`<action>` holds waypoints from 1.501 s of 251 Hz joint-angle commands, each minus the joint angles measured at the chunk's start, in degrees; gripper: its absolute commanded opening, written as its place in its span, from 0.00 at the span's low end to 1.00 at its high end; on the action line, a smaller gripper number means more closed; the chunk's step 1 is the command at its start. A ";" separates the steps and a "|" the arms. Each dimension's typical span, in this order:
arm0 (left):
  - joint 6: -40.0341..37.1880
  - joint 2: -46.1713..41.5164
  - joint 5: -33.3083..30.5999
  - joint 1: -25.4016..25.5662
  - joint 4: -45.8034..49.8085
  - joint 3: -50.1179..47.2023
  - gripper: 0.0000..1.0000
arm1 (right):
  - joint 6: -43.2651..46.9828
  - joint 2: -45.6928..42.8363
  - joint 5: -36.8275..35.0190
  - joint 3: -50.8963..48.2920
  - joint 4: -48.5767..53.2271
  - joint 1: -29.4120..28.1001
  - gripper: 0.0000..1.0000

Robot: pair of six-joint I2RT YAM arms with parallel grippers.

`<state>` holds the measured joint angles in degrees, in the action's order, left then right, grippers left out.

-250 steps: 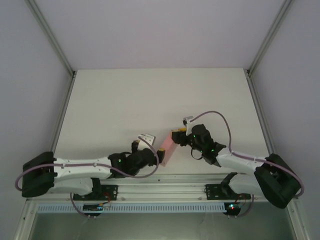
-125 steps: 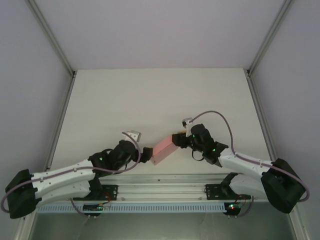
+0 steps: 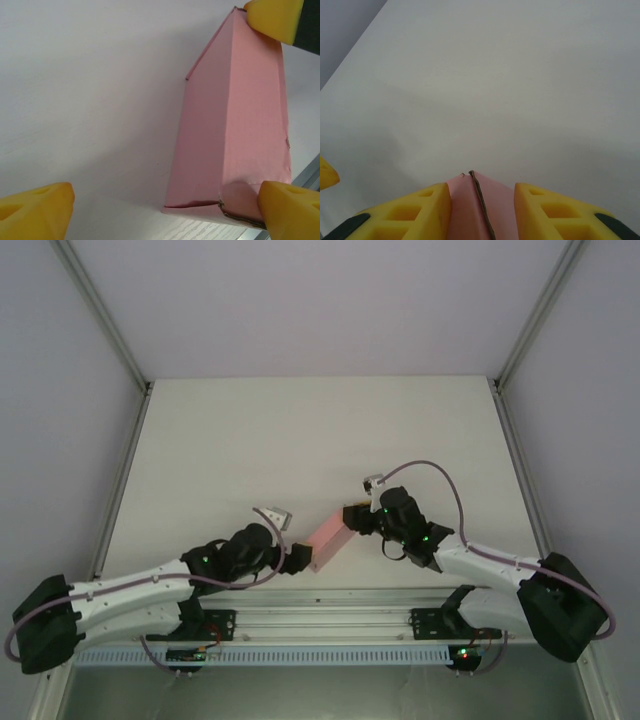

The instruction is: Assemble paper box

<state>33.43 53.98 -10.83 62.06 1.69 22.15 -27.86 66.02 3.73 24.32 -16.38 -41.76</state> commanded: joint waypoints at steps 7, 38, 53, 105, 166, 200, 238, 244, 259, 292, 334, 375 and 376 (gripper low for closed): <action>-2.12 7.97 -7.95 3.72 12.04 1.36 0.93 | -1.08 1.67 1.15 -3.00 10.77 -0.56 0.39; -1.31 14.36 -11.26 7.16 16.78 4.72 0.92 | -1.24 1.53 1.31 -3.68 9.96 -0.17 0.39; -0.91 15.53 -11.52 7.35 17.45 5.45 0.92 | -0.99 1.54 1.29 -3.66 10.08 -0.16 0.39; -1.64 7.00 -12.46 5.84 13.85 4.34 0.98 | -1.00 -0.43 0.67 -2.70 11.88 0.10 0.39; -3.81 0.35 -6.48 -3.47 9.73 11.72 0.99 | 0.19 -2.90 2.04 6.32 16.73 2.68 0.54; -5.59 -0.36 -4.19 -6.65 11.13 16.84 1.00 | 3.67 -2.47 5.92 11.43 17.69 4.68 0.60; -2.56 1.00 -2.48 -16.57 16.94 21.18 1.00 | 23.30 -1.06 25.12 16.65 21.52 9.51 1.00; -1.97 1.48 -0.65 -18.90 17.20 21.37 1.00 | 26.22 -0.52 28.14 17.59 22.44 9.90 1.00; -0.71 3.37 2.97 -23.96 17.78 21.71 1.00 | 42.49 1.42 36.34 21.48 32.69 10.15 1.00; -0.07 9.58 2.89 -31.15 20.86 23.06 1.00 | 78.29 8.43 33.74 30.74 53.80 5.13 1.00; 0.23 13.86 6.59 -36.91 18.84 21.86 1.00 | 97.63 20.98 31.12 44.91 72.08 2.95 1.00; -0.64 13.86 6.83 -38.13 18.28 20.03 0.99 | 99.07 30.64 19.64 51.01 75.99 -2.03 1.00; -0.64 13.83 6.76 -38.15 18.31 19.99 1.00 | 98.97 30.83 19.34 51.10 76.02 -2.15 1.00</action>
<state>33.06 68.62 -5.85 24.69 19.92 43.38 61.25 92.05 31.18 72.12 48.36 -40.29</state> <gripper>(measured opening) 0.995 0.999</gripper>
